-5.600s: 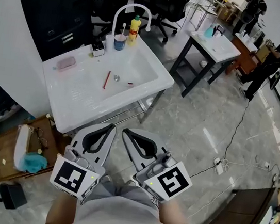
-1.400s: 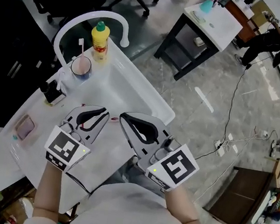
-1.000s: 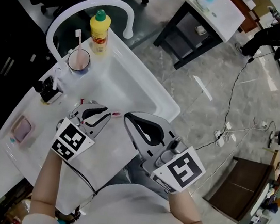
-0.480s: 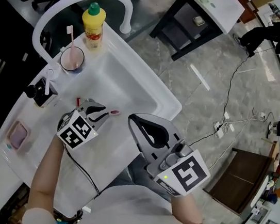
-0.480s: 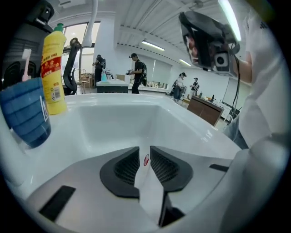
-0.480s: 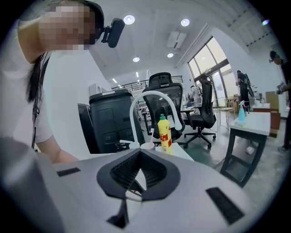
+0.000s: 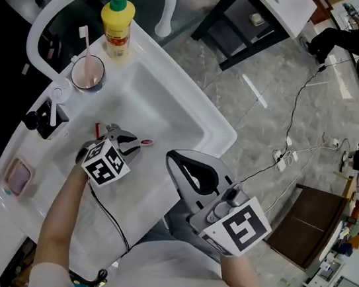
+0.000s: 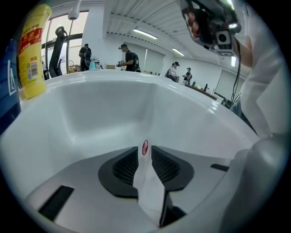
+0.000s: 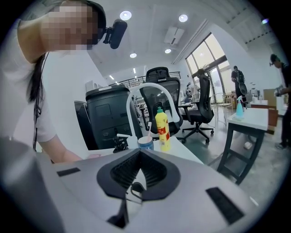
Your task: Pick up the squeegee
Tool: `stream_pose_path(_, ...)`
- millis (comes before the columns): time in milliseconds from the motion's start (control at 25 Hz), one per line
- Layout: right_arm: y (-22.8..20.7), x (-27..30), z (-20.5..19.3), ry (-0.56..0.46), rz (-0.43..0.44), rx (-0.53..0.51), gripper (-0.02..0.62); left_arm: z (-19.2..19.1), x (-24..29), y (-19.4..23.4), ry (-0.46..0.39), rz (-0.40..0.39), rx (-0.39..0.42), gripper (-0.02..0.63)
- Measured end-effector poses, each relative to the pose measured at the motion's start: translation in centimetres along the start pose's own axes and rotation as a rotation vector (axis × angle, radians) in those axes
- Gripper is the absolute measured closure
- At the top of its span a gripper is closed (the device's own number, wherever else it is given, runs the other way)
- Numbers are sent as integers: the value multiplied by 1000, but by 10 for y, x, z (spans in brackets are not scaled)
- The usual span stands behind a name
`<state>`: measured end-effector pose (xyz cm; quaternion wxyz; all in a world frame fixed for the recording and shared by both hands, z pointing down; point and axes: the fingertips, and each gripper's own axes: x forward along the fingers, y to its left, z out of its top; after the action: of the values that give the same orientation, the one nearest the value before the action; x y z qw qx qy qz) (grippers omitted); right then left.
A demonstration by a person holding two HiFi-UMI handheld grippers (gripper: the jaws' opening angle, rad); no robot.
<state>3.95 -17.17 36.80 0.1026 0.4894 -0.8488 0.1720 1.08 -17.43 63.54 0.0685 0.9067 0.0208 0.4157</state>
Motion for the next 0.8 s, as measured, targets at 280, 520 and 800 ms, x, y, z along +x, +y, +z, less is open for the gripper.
stream_pose_path(280,-6,2,-6,14,-20,5,586,-13,19,1,62,-21,62,497)
stream_pose_path(520,-10,2,-16,49,-36,24,586,-25,33,3,115,-28,113,497)
stream_pose_path(800,-13,2,-18,49,-46,21,586,-39,43,3,183,-34,171,497)
